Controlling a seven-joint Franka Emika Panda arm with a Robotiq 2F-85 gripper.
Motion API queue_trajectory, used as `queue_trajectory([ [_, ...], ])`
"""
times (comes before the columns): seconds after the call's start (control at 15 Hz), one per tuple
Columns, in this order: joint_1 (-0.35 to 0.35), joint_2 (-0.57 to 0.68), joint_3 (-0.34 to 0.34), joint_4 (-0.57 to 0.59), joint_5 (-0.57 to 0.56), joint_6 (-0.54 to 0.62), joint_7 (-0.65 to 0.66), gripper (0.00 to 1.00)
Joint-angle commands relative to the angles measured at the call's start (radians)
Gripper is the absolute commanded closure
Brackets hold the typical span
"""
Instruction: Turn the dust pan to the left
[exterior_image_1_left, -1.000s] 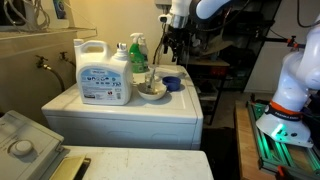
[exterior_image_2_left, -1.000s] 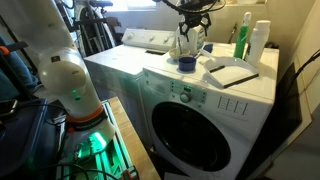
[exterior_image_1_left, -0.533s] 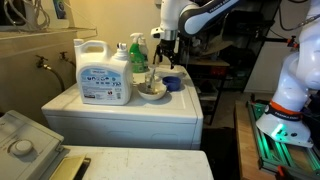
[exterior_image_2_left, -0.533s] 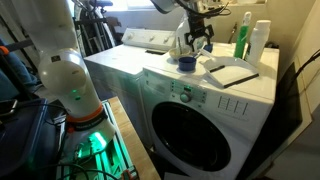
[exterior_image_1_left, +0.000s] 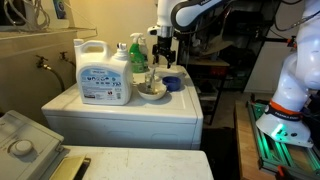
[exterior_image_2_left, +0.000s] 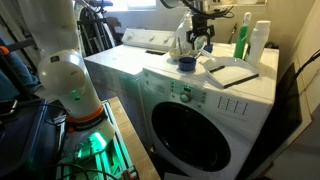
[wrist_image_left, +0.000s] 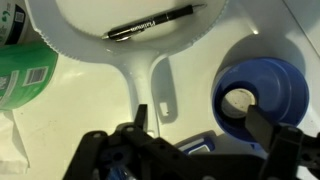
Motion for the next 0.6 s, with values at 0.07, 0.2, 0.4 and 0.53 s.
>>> queue_trajectory([
  [0.07, 0.001, 0.101, -0.008, 0.152, -0.099, -0.099, -0.033, 0.0],
  [0.2, 0.004, 0.155, -0.011, 0.219, -0.142, -0.11, -0.012, 0.0],
  [0.4, 0.0, 0.235, -0.008, 0.3, -0.135, -0.153, -0.016, 0.0],
  [0.53, -0.001, 0.285, -0.011, 0.342, -0.134, -0.186, -0.007, 0.01],
])
